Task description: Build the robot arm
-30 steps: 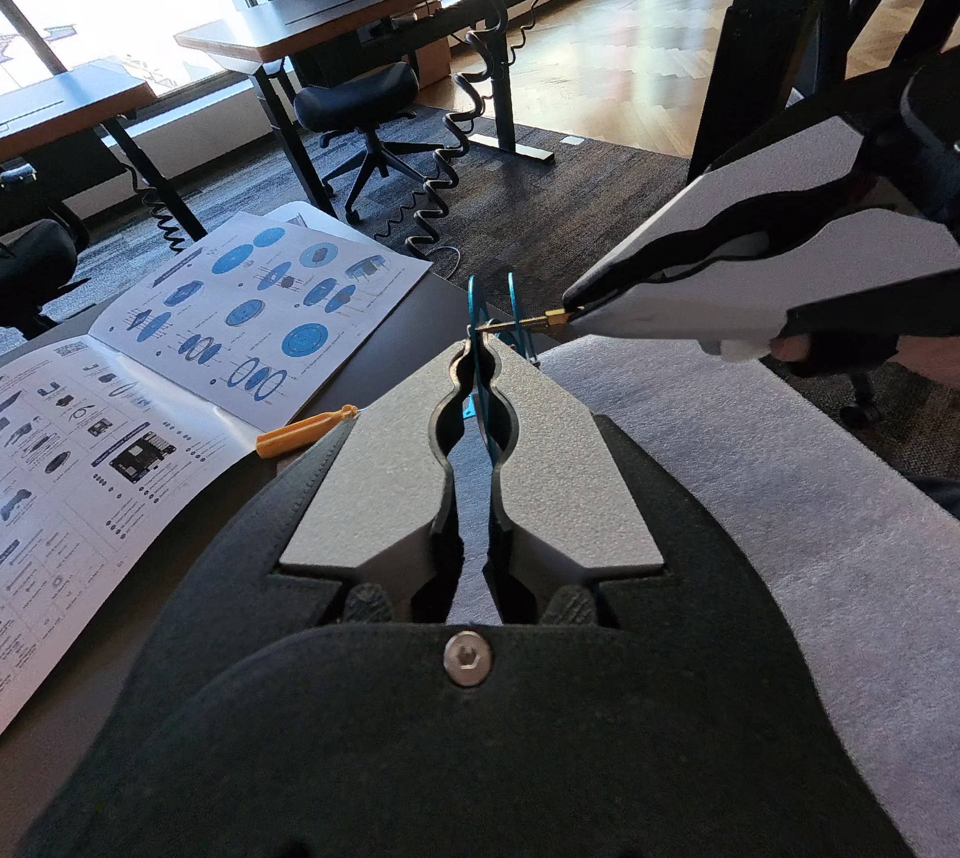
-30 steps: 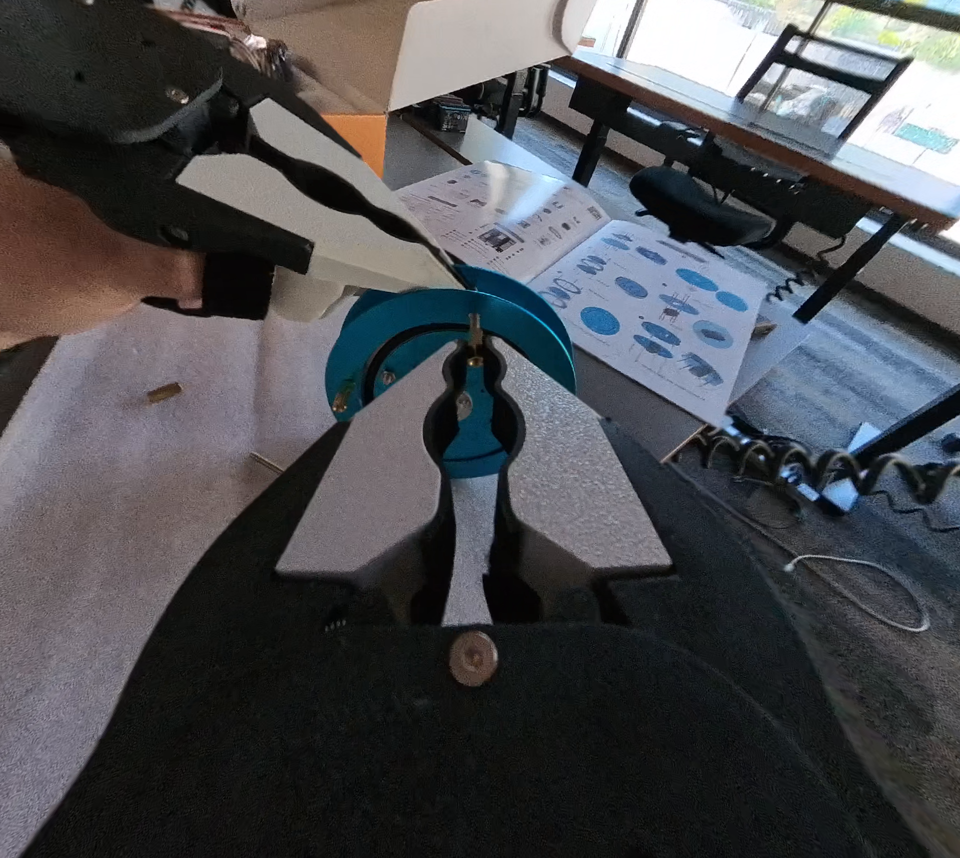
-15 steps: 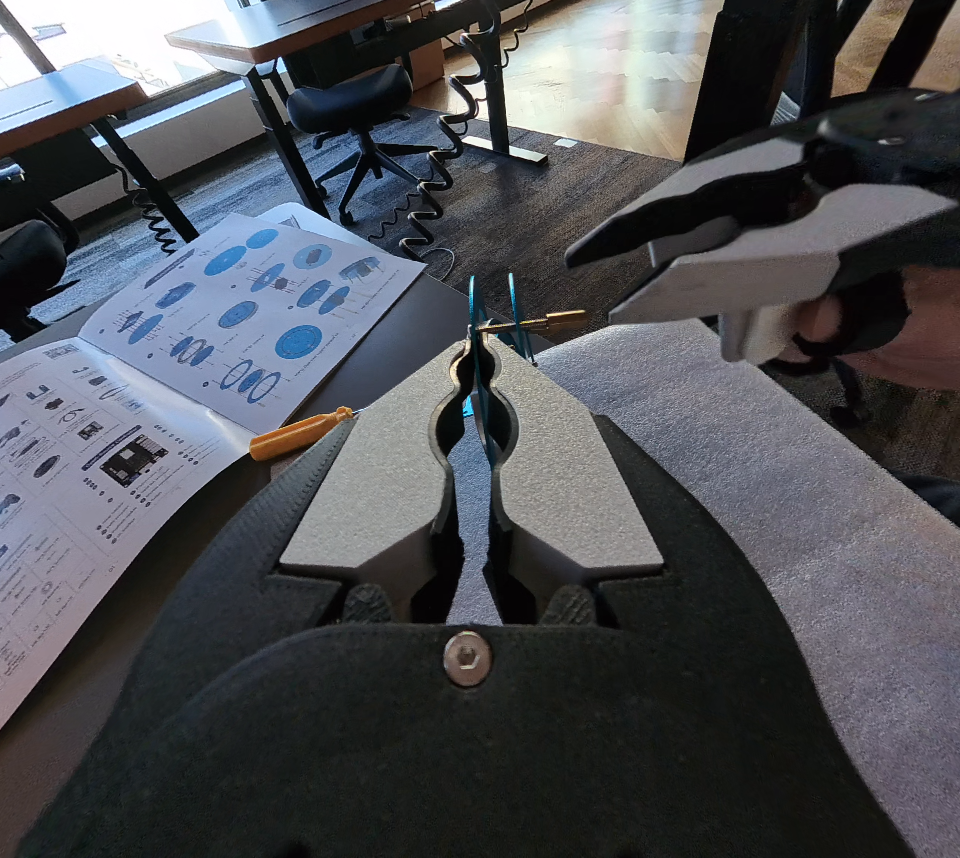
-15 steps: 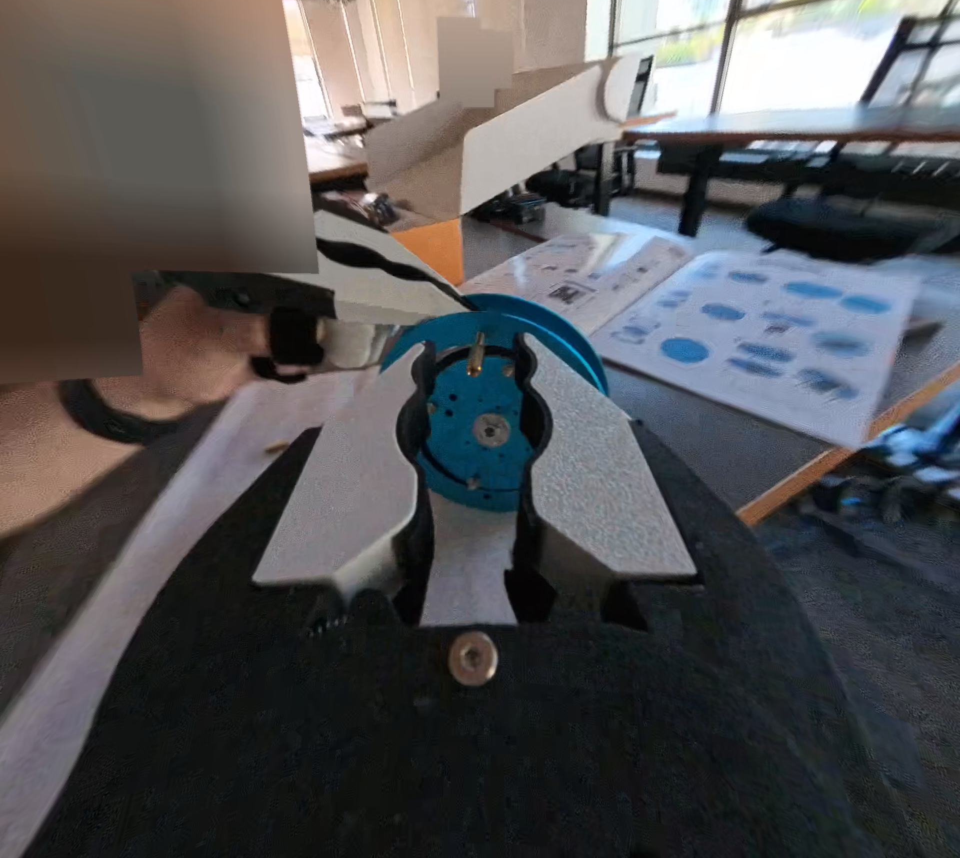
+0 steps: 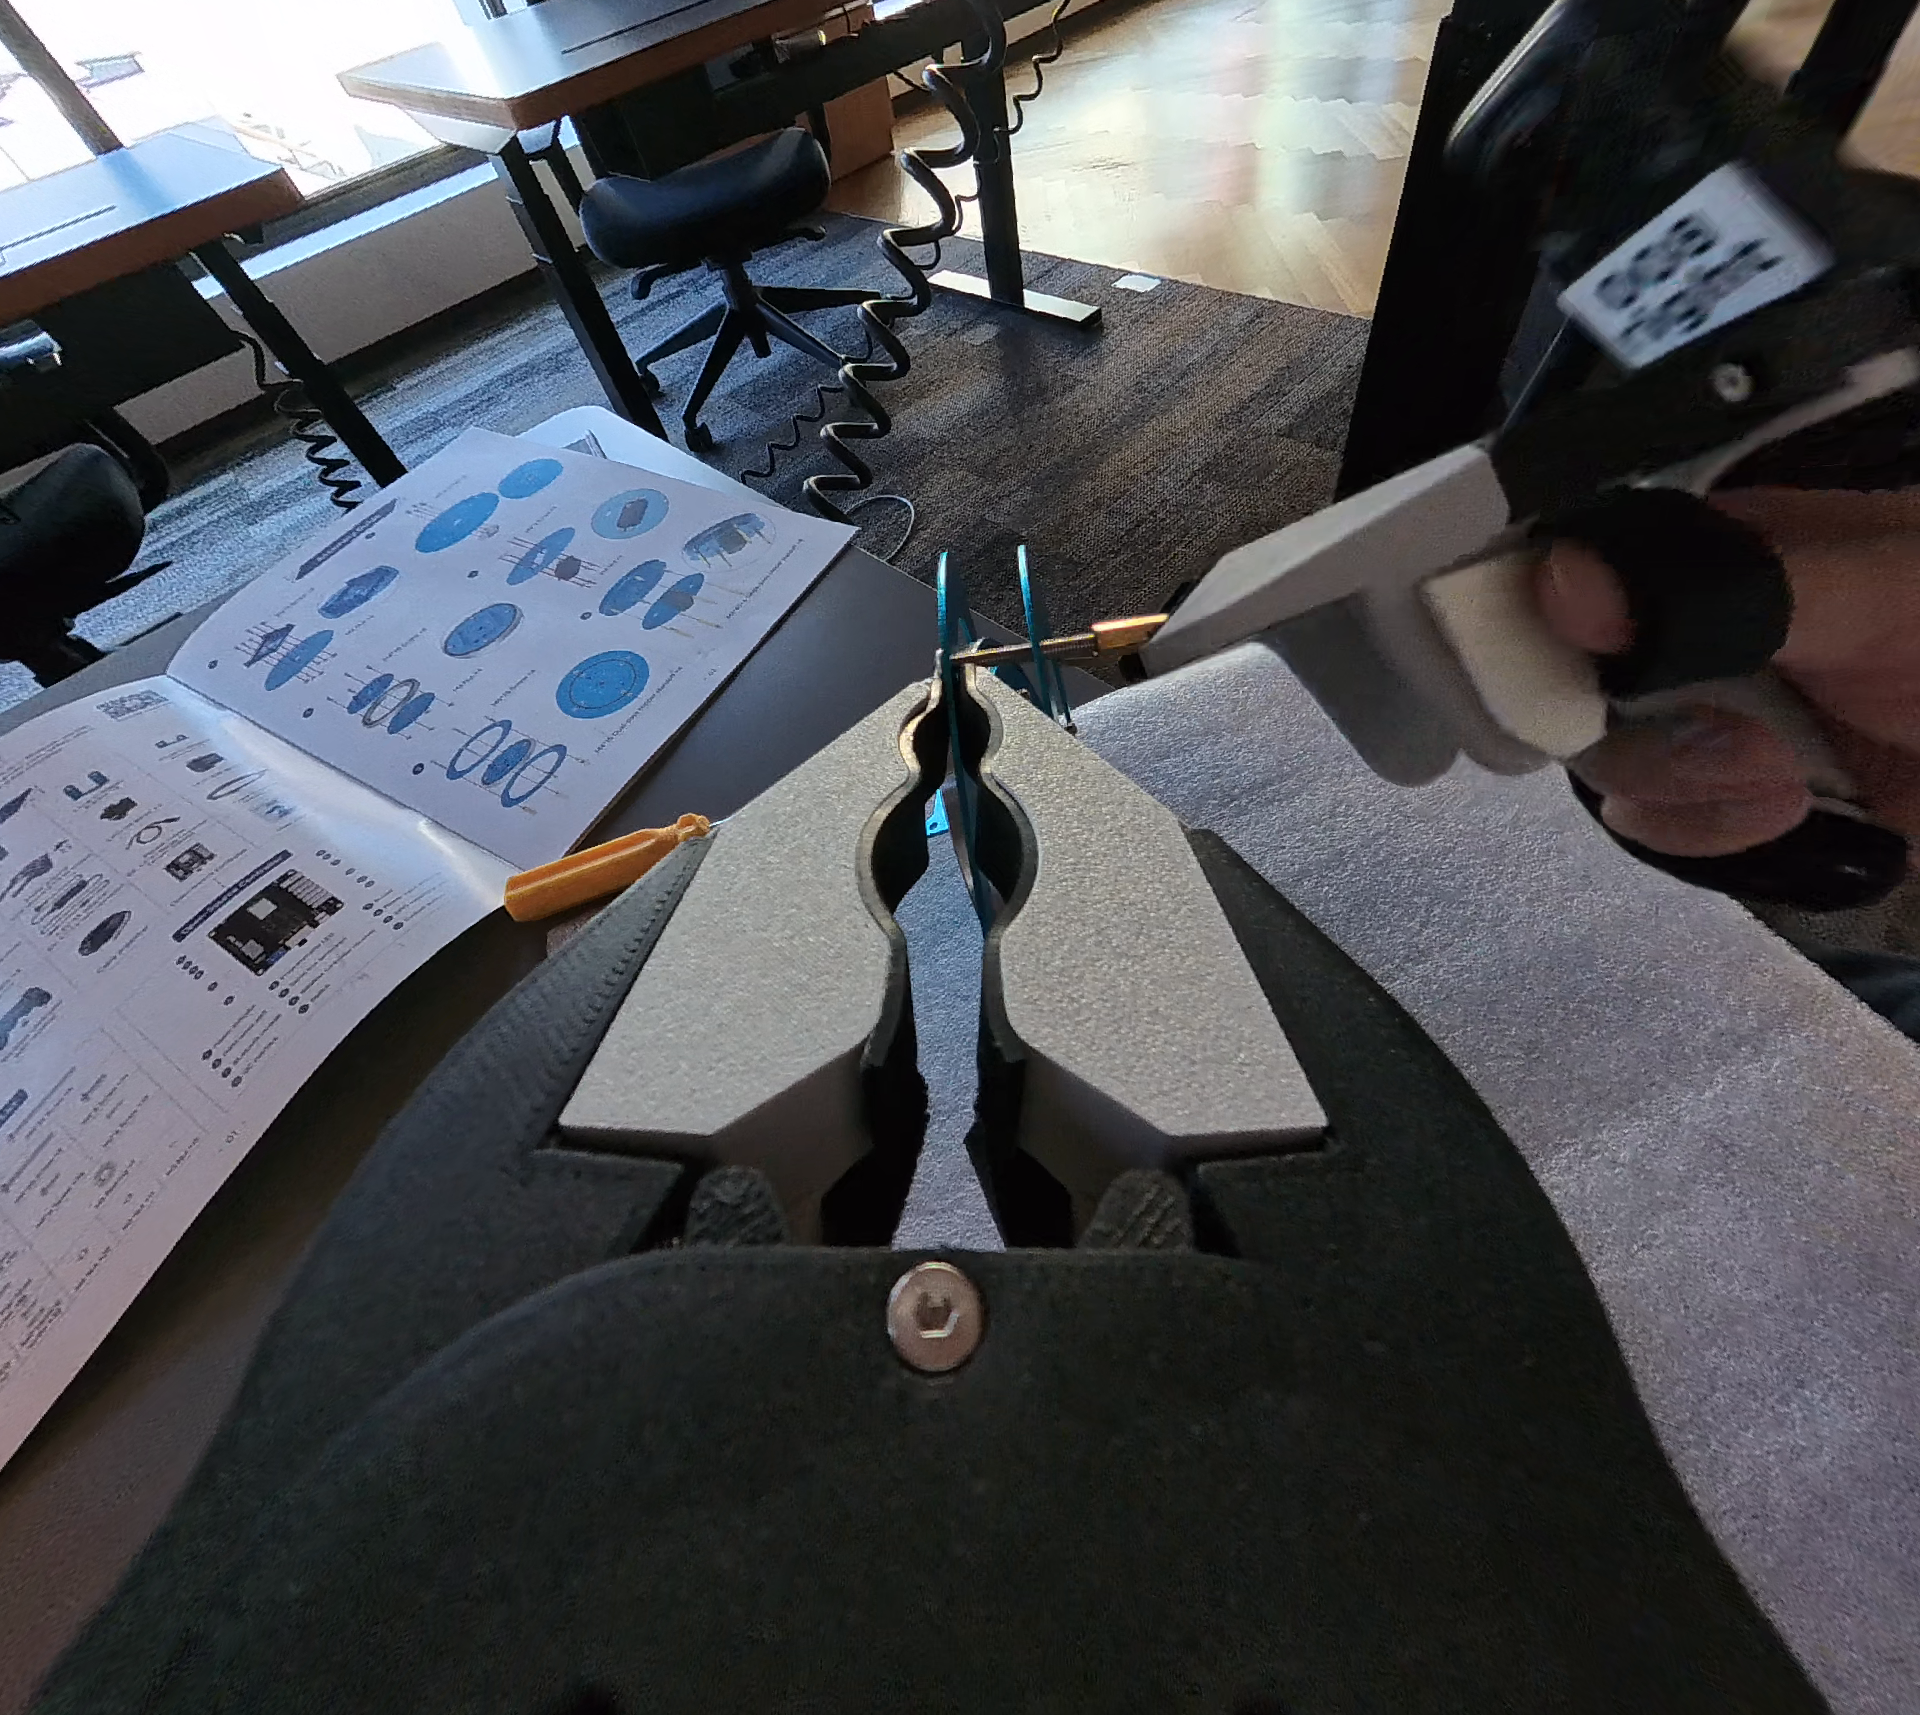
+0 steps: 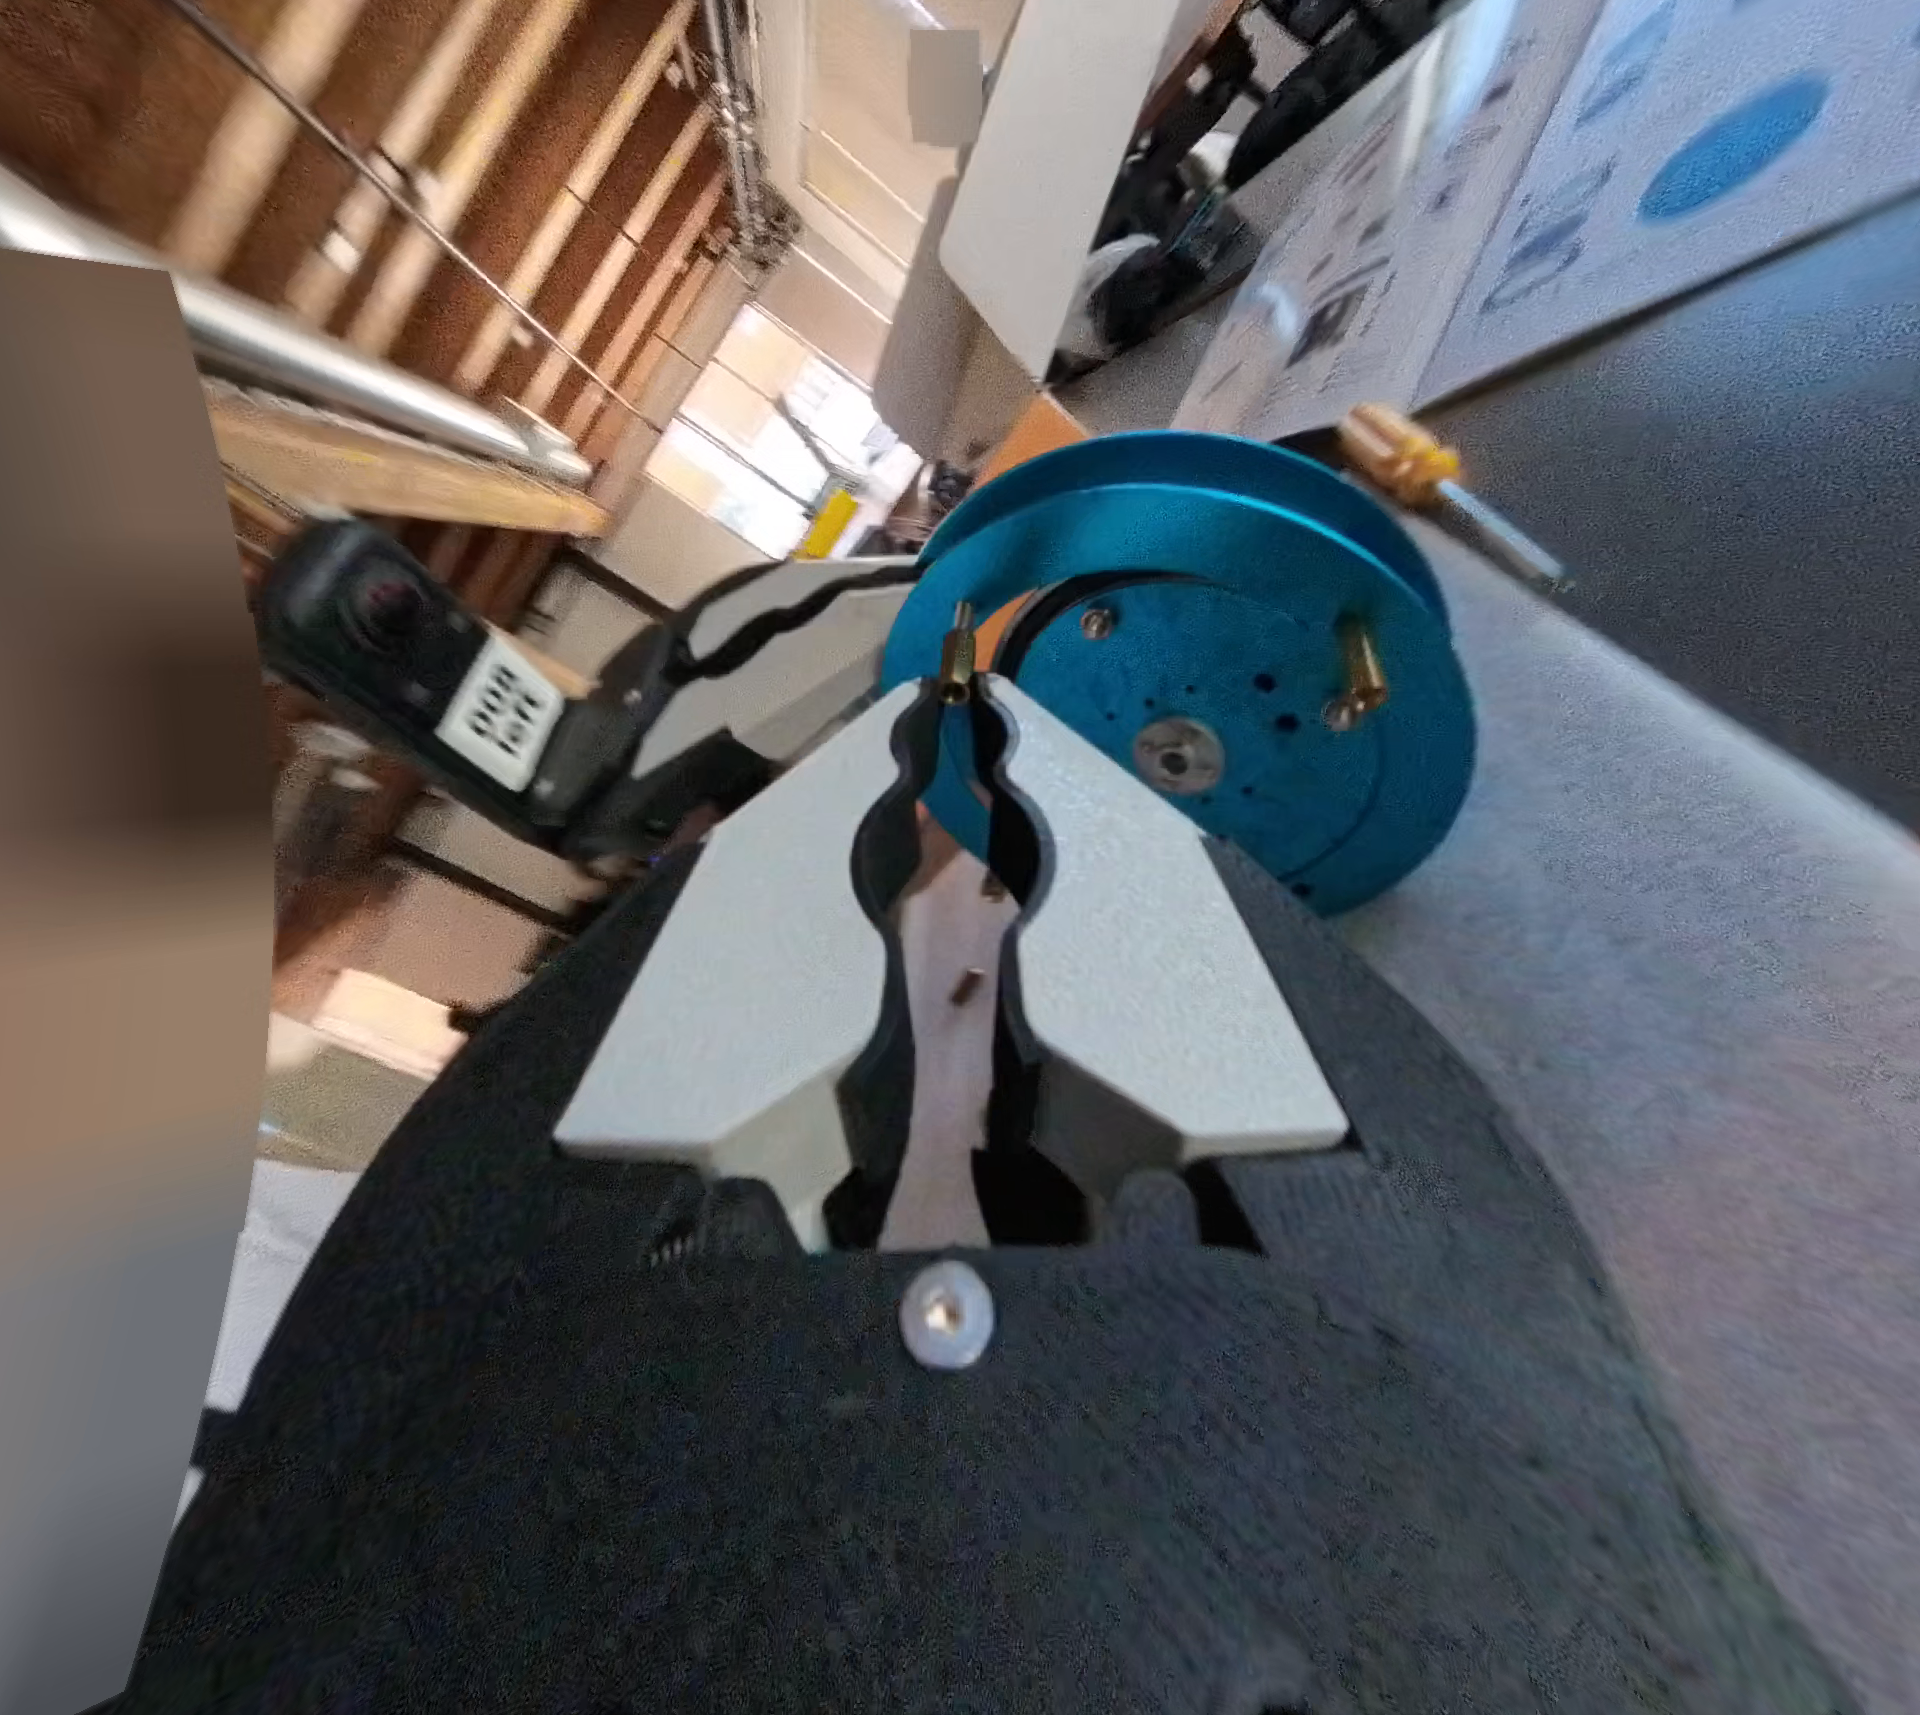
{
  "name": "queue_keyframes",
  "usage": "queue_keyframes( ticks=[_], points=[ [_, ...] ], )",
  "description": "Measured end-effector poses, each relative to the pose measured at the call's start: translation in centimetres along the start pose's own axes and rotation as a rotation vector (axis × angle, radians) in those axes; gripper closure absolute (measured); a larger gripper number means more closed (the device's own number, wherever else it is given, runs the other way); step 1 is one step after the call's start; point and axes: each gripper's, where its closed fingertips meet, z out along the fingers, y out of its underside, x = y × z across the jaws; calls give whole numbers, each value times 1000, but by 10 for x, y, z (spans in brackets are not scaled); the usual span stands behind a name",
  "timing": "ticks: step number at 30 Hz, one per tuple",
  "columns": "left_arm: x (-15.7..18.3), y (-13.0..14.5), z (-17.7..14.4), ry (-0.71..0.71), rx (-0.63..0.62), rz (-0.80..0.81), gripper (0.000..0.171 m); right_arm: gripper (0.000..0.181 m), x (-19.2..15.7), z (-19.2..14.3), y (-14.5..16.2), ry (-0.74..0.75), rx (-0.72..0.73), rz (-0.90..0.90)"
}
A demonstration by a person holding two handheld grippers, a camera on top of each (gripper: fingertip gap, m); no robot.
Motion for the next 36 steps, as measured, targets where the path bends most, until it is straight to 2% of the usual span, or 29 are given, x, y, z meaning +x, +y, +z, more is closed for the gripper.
queue_keyframes(
  ticks=[1,2,3,5,7,9,11,13,14,18,19,20,23,24,26,28,30,32,33,34,35,36],
  points=[
    [0,0,0,2,0,-1,171,177,-2,-1,0,-72,5,139],
    [1,0,0,4,0,1,171,176,-4,-1,2,-107,-1,172],
    [1,0,0,4,0,2,171,176,-3,-2,3,-96,-7,101],
    [1,0,0,3,0,2,171,162,2,-6,2,32,-17,-232],
    [1,0,0,6,1,-2,171,159,-1,-12,-7,168,-11,-638],
    [1,0,0,6,1,2,171,164,-9,-14,-15,282,-7,-999],
    [2,-1,0,6,1,6,171,165,-9,-9,-14,368,-82,-1237],
    [2,-1,0,5,0,7,171,168,-8,-3,-11,394,-129,-1317],
    [2,-1,0,5,0,6,171,181,-9,-2,-10,390,-135,-1307],
    [1,-1,0,4,2,4,171,178,-5,-3,-14,377,-133,-1178],
    [1,0,0,5,2,2,171,166,-8,-4,-14,351,-123,-1139],
    [1,0,0,4,1,1,171,162,-10,-4,-13,330,-119,-1102],
    [1,-1,0,4,1,3,171,163,0,-4,-8,358,-166,-1112],
    [2,-1,0,4,0,6,171,172,3,-4,-7,371,-181,-1124],
    [1,0,0,-5,-3,12,171,177,3,-2,-7,370,-163,-1080],
    [-1,0,0,-7,-4,8,171,177,3,0,-6,304,-121,-826],
    [-1,0,0,-7,-3,5,171,177,2,2,-1,156,-68,-317],
    [0,0,0,-1,-1,4,171,177,-4,0,-1,-67,-5,253],
    [1,0,0,0,-1,7,171,176,-3,-1,-1,-129,16,369],
    [2,-1,0,2,-1,10,171,176,-3,-2,1,-140,16,342],
    [2,-1,0,3,0,13,171,175,-1,-2,3,-99,0,208],
    [2,-1,0,2,0,14,171,165,3,-3,3,-16,-12,32]
  ],
)
